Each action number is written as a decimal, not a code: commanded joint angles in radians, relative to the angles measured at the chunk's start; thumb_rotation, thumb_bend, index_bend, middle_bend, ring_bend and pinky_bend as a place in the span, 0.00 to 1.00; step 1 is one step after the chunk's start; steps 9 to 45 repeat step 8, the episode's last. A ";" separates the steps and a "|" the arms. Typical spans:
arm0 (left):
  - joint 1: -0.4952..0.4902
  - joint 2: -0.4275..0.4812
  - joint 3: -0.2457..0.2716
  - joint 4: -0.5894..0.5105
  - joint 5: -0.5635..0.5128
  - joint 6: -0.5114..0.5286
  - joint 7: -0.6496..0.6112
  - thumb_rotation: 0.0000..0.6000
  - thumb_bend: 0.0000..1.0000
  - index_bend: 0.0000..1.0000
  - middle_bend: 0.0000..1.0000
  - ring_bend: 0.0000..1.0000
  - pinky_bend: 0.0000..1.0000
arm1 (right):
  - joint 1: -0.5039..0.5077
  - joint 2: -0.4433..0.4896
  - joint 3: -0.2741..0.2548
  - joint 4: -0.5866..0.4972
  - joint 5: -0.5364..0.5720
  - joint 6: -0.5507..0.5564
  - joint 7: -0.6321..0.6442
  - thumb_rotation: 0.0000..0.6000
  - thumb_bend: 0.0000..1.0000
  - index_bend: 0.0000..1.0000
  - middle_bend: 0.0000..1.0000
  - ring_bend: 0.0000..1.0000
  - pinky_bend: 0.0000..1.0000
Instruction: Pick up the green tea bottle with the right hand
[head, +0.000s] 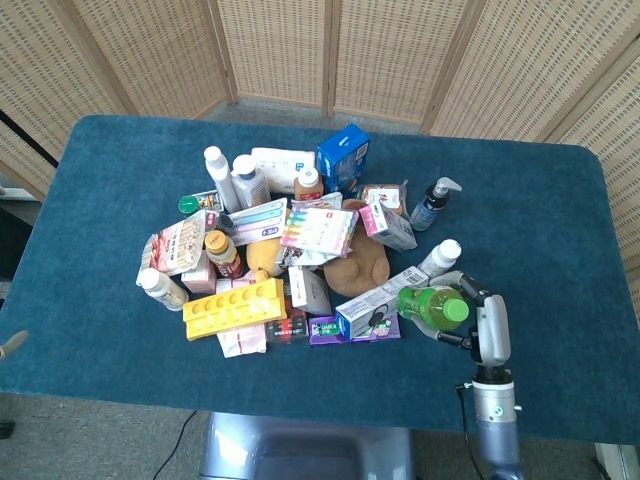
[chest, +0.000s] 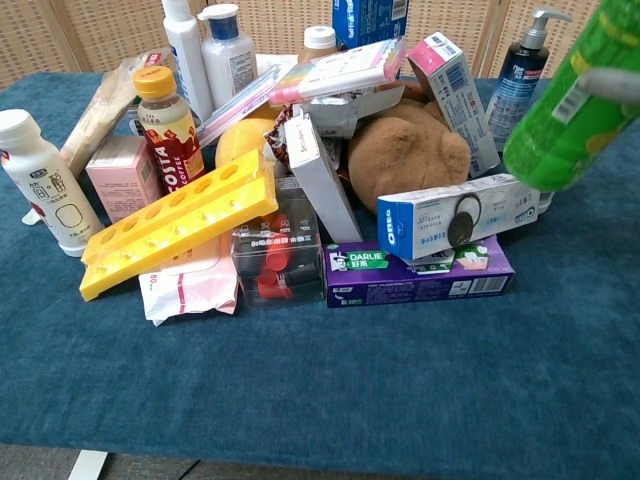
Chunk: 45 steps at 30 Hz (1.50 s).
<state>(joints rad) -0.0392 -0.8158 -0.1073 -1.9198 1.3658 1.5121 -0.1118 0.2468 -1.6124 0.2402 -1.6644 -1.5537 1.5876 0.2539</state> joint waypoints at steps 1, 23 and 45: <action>0.000 0.000 0.000 -0.001 0.000 0.000 0.001 1.00 0.00 0.00 0.00 0.00 0.00 | 0.012 0.020 0.021 -0.039 0.002 0.000 -0.032 1.00 0.00 0.54 0.98 0.67 0.67; -0.003 0.000 0.002 -0.003 -0.001 -0.007 0.005 1.00 0.00 0.00 0.00 0.00 0.00 | 0.024 0.040 0.038 -0.095 0.000 0.001 -0.068 1.00 0.00 0.54 0.98 0.67 0.67; -0.003 0.000 0.002 -0.003 -0.001 -0.007 0.005 1.00 0.00 0.00 0.00 0.00 0.00 | 0.024 0.040 0.038 -0.095 0.000 0.001 -0.068 1.00 0.00 0.54 0.98 0.67 0.67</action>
